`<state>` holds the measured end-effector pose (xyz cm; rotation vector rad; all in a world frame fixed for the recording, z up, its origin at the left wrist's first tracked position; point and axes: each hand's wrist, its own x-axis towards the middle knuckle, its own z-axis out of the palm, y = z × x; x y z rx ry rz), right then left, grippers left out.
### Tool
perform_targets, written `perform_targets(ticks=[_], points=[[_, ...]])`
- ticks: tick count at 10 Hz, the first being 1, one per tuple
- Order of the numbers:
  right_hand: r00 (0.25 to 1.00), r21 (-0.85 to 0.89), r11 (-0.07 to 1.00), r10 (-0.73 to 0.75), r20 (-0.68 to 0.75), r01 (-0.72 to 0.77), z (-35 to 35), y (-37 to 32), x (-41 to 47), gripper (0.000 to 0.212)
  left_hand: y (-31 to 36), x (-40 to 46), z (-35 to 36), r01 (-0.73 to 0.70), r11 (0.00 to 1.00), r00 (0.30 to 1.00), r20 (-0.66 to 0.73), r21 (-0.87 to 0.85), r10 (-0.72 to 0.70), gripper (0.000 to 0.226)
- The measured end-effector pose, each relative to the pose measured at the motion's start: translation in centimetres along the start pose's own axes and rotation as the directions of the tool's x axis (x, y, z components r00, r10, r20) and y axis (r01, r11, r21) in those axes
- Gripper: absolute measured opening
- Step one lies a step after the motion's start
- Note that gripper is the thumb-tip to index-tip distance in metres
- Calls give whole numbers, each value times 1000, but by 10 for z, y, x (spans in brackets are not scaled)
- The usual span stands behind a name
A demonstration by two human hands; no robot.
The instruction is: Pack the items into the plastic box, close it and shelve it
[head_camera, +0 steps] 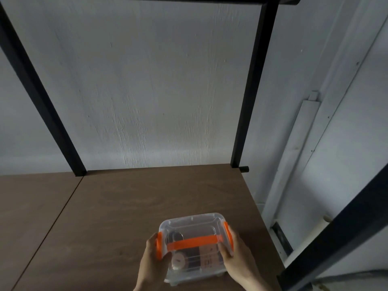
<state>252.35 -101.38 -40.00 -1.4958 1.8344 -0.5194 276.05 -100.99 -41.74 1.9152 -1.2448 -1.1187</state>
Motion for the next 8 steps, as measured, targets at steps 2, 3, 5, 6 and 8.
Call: perform_targets(ticks=[2, 3, 5, 6, 8], points=[[997, -152, 986, 70, -24, -73, -4, 11, -27, 68, -3, -23, -8, -161, 949, 984, -34, 273, 176, 70], [997, -239, 968, 71, -17, -73, -12, 8, -45, 58, -5, -36, -15, -210, 899, 974, 1, 385, 227, 62], [998, -381, 924, 15, 58, 9, -40, -4, -74, 50, 9, -75, -35, -277, 784, 952, 51, 555, 301, 60], [995, -450, 890, -43, 85, 77, -60, -7, -89, 51, 18, -94, -41, -300, 713, 944, 87, 634, 319, 59], [983, -475, 867, -85, 163, 154, -97, -1, -127, 55, 32, -142, -47, -306, 592, 946, 172, 746, 273, 61]])
